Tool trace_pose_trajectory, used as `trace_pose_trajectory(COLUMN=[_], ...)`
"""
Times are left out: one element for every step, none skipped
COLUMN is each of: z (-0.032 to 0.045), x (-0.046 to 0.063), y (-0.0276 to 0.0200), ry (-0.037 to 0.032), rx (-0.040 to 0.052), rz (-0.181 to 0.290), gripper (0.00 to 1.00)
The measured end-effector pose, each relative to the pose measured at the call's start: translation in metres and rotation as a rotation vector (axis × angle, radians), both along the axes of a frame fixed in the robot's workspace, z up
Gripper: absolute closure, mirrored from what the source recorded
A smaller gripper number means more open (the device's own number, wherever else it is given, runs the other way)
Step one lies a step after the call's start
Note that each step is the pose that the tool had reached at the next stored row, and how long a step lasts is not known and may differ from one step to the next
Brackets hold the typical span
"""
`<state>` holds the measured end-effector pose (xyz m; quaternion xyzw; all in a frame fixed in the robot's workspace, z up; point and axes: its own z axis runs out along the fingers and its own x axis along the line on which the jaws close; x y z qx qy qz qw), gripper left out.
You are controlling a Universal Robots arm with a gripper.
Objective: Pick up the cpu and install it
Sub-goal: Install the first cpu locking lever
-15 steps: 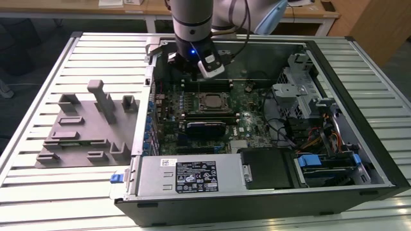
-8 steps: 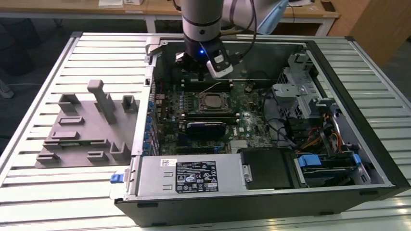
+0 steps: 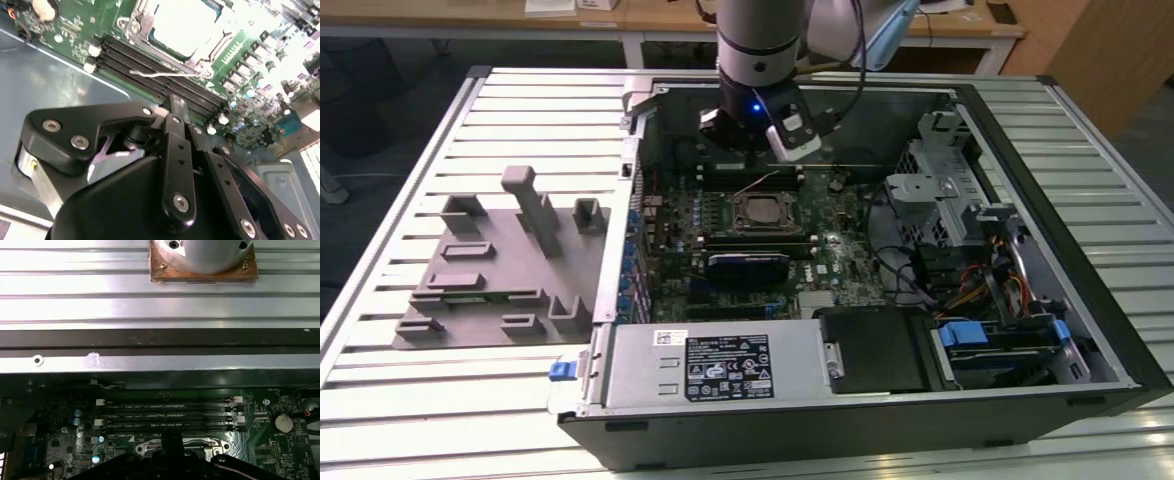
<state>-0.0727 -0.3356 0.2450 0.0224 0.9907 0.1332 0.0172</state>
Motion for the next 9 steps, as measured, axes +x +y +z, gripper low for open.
trace_pose_trajectory(z=[0.0000,-0.0001,-0.0005,-0.0008,-0.0013,-0.0018,-0.0023,-0.0030,-0.0036], x=[0.0001,0.0002,0.0002,0.0002,0.0002,0.0002,0.0002,0.0002,0.0002], y=[0.0000,0.0001,0.0001,0.0001,0.0001,0.0000,0.0001,0.0001,0.0000], ry=[0.0000,0.0000,-0.0005,-0.0017,-0.0038,-0.0061,-0.0085,-0.0116,-0.0143], rx=[0.0000,0.0000,0.0002,0.0000,-0.0003,-0.0007,-0.0013,-0.0021,-0.0025], rz=[0.000,0.000,0.000,0.000,-0.001,-0.001,-0.001,-0.002,-0.002], gripper=[0.89,0.89,0.89,0.89,0.89,0.89,0.89,0.89,0.89])
